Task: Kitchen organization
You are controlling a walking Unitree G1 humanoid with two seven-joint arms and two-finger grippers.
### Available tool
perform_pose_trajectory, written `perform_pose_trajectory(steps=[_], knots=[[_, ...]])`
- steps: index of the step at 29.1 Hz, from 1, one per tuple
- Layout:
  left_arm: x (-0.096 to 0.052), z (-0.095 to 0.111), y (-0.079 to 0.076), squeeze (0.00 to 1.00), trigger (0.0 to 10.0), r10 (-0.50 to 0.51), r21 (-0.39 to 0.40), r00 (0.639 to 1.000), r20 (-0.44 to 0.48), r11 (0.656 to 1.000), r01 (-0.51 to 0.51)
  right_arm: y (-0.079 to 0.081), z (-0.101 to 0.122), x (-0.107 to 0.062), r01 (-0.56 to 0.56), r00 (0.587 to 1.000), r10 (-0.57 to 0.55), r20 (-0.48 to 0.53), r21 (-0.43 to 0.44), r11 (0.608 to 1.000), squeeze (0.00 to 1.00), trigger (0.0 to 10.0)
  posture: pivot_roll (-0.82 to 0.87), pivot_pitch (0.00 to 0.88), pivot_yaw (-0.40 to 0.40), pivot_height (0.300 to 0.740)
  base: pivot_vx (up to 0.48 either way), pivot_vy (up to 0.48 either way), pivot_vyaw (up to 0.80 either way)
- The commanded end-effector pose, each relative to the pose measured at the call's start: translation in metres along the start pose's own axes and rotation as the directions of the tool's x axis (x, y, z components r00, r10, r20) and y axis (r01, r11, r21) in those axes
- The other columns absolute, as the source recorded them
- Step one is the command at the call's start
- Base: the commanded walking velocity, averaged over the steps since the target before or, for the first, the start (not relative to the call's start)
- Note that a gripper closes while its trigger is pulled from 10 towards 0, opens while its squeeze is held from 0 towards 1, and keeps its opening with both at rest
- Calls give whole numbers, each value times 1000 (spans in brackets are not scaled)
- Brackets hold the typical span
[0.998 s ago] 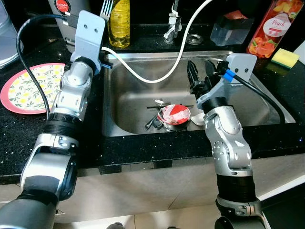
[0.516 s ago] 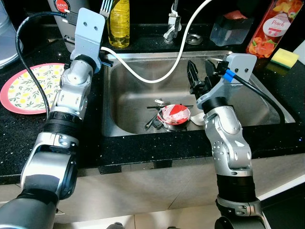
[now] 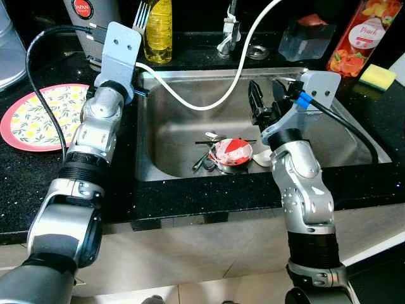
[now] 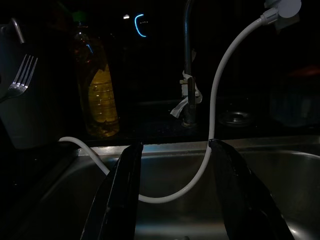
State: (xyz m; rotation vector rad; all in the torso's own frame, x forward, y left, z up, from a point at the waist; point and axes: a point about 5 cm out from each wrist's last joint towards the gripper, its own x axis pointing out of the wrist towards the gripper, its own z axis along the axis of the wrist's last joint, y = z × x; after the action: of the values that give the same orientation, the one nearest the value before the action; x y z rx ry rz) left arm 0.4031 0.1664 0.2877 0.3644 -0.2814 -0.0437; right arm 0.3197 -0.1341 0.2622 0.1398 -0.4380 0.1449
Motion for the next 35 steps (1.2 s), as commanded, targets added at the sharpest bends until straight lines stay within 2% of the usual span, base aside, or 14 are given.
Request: perform_pose_trajectory(steps=[1, 18, 35], knots=[[2, 4, 5, 0, 10000, 13, 2, 1000, 8, 1000, -13, 0, 1, 0, -3, 1000, 3, 4, 6, 1000, 0, 10000, 202, 92, -34, 740, 0, 0, 0], [9, 17, -1, 0, 10000, -14, 2, 999, 50, 1000, 14, 1, 1, 1, -4, 1000, 4, 6, 7, 1000, 0, 10000, 199, 89, -35, 740, 0, 0, 0], [12, 37, 1, 0, 10000, -2, -28, 988, 155, 1000, 6, 1, 2, 2, -7, 1000, 7, 8, 7, 1000, 0, 10000, 201, 84, -37, 740, 0, 0, 0]])
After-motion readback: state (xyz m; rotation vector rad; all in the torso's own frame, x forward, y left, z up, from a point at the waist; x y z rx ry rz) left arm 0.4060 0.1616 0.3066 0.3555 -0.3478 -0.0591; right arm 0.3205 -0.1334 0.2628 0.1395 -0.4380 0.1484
